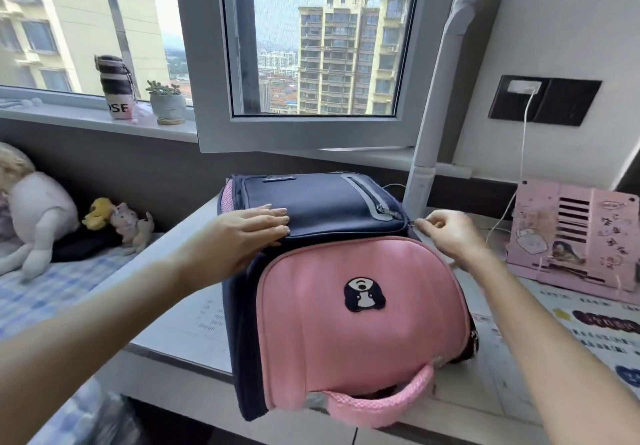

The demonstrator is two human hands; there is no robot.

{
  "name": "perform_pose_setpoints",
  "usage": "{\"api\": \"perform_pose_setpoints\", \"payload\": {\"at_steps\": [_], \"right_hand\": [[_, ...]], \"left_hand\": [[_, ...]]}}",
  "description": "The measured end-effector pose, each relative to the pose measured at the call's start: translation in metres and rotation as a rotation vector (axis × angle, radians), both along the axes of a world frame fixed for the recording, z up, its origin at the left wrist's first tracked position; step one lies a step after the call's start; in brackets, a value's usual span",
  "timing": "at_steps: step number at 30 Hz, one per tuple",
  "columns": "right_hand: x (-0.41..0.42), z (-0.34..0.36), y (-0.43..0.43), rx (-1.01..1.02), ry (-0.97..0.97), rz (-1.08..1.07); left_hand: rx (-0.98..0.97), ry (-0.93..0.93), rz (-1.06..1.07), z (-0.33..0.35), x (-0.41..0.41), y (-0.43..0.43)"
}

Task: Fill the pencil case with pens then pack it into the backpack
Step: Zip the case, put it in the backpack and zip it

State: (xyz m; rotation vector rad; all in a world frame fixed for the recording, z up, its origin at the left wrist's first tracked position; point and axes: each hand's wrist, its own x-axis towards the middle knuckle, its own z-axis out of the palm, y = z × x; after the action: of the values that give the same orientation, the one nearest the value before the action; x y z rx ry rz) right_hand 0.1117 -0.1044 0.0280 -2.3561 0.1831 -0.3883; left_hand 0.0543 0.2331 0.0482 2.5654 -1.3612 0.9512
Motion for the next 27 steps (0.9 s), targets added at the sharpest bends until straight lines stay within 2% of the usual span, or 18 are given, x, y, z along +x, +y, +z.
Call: {"api": "perform_pose_setpoints", "payload": {"at_steps": [2, 6, 8, 11, 13, 15, 17, 18, 20, 22, 27], "right_hand": [[0.003, -0.007, 0.004, 0.174, 0.162, 0.066], [-0.011, -0.019, 0.009, 0.301, 0.054, 0.029], [-0.03, -0.026, 0.007, 0.486, 0.093, 0.046], [-0.064, -0.047, 0.002, 0.652, 0.28, 0.076], [-0.081, -0.054, 0.002, 0.68, 0.354, 0.14], [-0.096, -0.05, 0.014, 0.72, 0.367, 0.195], [-0.109, -0.046, 0.037, 0.725, 0.358, 0.29], [-0.114, -0.046, 0.051, 0.702, 0.333, 0.356], [-0.122, -0.05, 0.079, 0.671, 0.277, 0.467], [-0.118, -0.056, 0.101, 0.669, 0.234, 0.484], [-0.096, -0.062, 0.155, 0.661, 0.193, 0.417]], "left_hand": [[-0.021, 0.044, 0.021, -0.003, -0.001, 0.001], [-0.121, 0.115, 0.053, -0.007, -0.01, 0.001], [-0.205, 0.097, 0.209, -0.009, -0.017, 0.0], [-0.452, 0.178, 0.452, -0.013, -0.037, -0.006], [-0.587, 0.238, 0.479, -0.013, -0.053, -0.012], [-0.51, 0.367, 0.509, -0.017, -0.064, -0.017], [-0.352, 0.501, 0.621, -0.021, -0.068, -0.019], [-0.278, 0.498, 0.699, -0.024, -0.066, -0.018], [-0.177, 0.372, 0.836, -0.029, -0.06, -0.008], [-0.14, 0.27, 0.892, -0.033, -0.051, 0.009], [-0.152, 0.311, 0.902, -0.04, -0.017, 0.057]]}}
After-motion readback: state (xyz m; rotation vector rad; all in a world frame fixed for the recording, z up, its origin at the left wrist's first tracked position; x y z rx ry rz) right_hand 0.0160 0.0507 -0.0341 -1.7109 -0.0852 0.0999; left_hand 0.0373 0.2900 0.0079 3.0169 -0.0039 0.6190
